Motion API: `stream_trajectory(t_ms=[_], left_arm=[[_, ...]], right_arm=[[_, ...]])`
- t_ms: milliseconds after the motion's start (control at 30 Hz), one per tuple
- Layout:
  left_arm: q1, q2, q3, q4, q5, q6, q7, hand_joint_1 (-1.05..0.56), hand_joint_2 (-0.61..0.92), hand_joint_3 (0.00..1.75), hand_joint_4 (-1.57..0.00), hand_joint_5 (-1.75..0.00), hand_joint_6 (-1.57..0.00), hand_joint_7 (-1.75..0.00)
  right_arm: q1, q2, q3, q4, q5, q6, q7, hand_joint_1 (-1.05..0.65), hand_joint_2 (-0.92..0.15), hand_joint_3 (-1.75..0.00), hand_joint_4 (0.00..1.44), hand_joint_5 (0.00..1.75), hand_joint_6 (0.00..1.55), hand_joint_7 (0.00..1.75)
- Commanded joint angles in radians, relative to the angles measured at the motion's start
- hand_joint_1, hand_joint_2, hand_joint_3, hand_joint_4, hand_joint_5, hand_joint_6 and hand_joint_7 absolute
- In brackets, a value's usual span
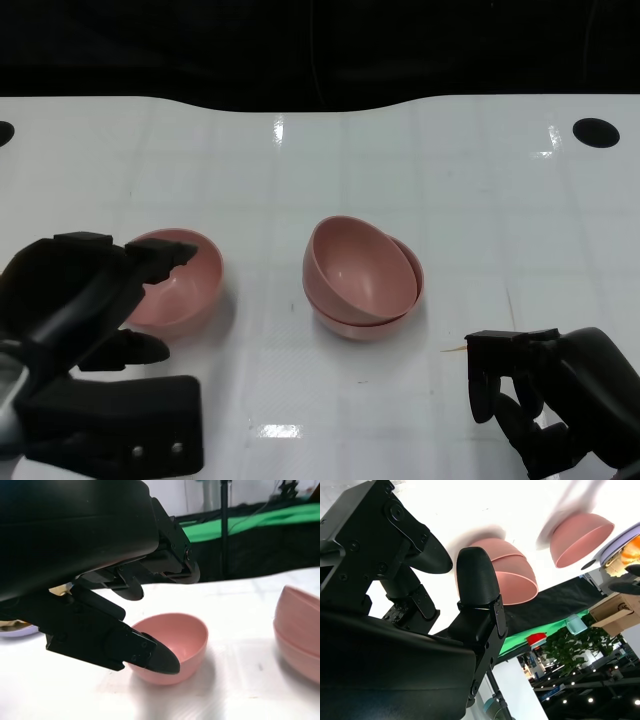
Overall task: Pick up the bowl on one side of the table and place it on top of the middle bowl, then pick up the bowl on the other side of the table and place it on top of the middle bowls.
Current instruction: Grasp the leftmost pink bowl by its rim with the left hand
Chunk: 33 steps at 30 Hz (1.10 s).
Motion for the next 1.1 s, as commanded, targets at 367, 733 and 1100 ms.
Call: stream_trajectory(t_ms=[367, 733, 1100], left_arm=[[-0.175, 0.018, -0.191, 0.247, 0.152, 0.078, 0.010, -0.64, 0.88, 0.00, -0.53, -0.16, -0.45, -0.01], [-0.295, 0.013, -0.310, 0.510, 0.164, 0.079, 0.055, -0.61, 0.92, 0.05, -0.61, -0.12, -0.48, -0.01], [-0.403, 0.020, -0.369, 0.769, 0.083, -0.092, 0.238, -0.32, 0.92, 0.13, -0.71, -1.51, -1.01, -0.17]], right_arm=[[0.005, 0.000, -0.004, -0.008, 0.008, 0.001, 0.001, -0.05, -0.12, -1.63, 1.01, 1.75, 0.82, 1.66], [0.007, 0.006, 0.000, -0.023, 0.004, 0.016, 0.012, -0.07, -0.12, -1.64, 1.01, 1.75, 0.83, 1.64], [0.008, 0.010, 0.002, -0.029, 0.002, 0.018, 0.014, -0.05, -0.10, -1.64, 1.00, 1.75, 0.84, 1.61]])
